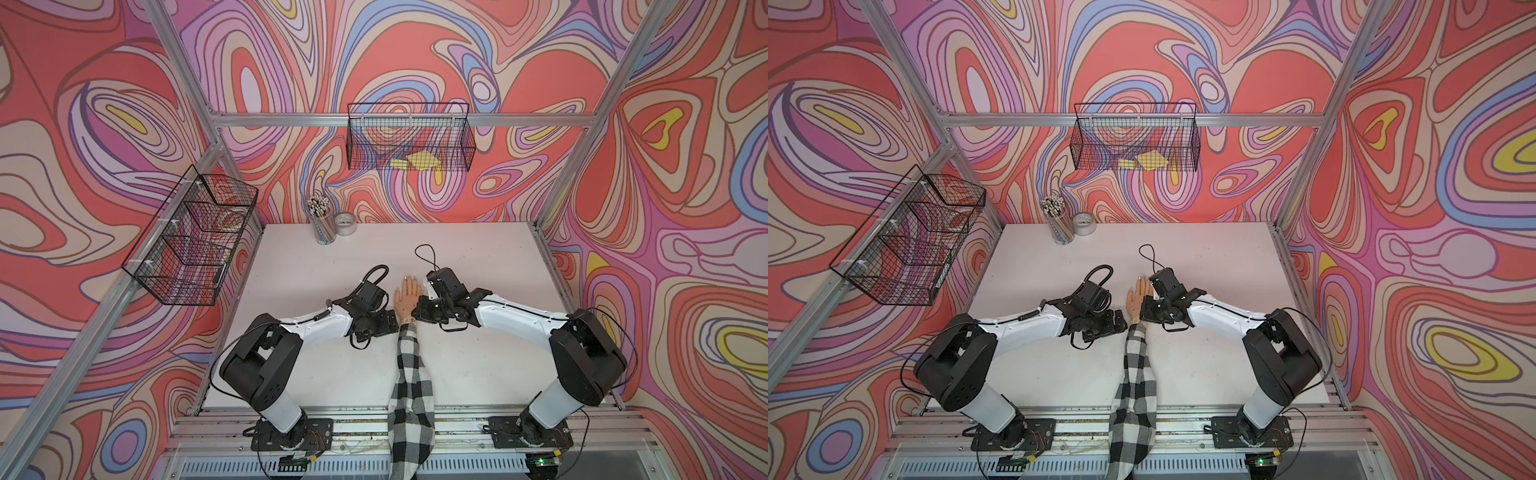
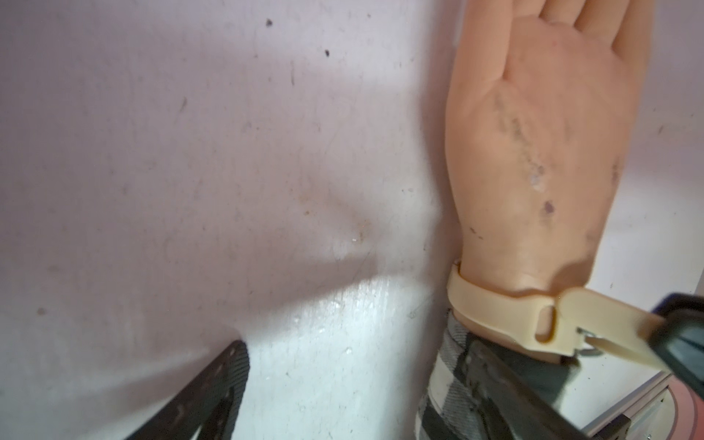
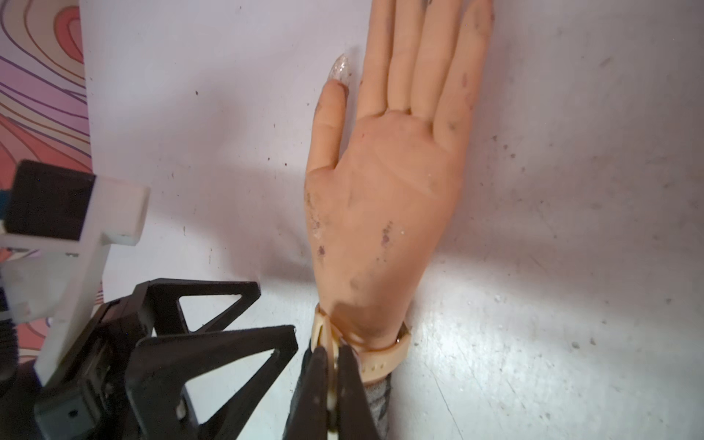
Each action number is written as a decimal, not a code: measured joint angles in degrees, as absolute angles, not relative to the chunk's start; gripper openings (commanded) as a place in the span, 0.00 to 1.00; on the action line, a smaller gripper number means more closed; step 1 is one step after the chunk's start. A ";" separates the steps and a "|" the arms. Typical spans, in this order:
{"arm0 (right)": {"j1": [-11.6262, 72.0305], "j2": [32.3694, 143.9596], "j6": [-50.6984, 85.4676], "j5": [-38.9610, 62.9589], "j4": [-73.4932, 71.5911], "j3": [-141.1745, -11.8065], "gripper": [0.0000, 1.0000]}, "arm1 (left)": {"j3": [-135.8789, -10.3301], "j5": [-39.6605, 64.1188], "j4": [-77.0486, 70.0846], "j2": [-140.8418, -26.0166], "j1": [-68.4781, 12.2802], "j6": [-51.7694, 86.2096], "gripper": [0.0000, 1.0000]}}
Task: Take off the watch
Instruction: Untie the watch from the hand.
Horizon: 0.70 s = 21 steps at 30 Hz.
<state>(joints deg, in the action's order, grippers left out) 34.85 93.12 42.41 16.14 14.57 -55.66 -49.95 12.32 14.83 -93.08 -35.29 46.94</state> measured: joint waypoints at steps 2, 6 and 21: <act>33.85 92.55 43.86 17.98 11.86 -53.67 0.08 | -49.95 12.14 14.90 -93.03 -35.27 46.94 0.91; 33.69 91.57 45.41 19.05 10.41 -52.84 0.37 | -50.00 11.90 15.29 -92.97 -35.27 46.92 0.91; 42.63 92.01 37.87 3.05 32.97 -67.48 0.59 | -52.42 10.74 18.13 -90.43 -32.12 44.88 0.92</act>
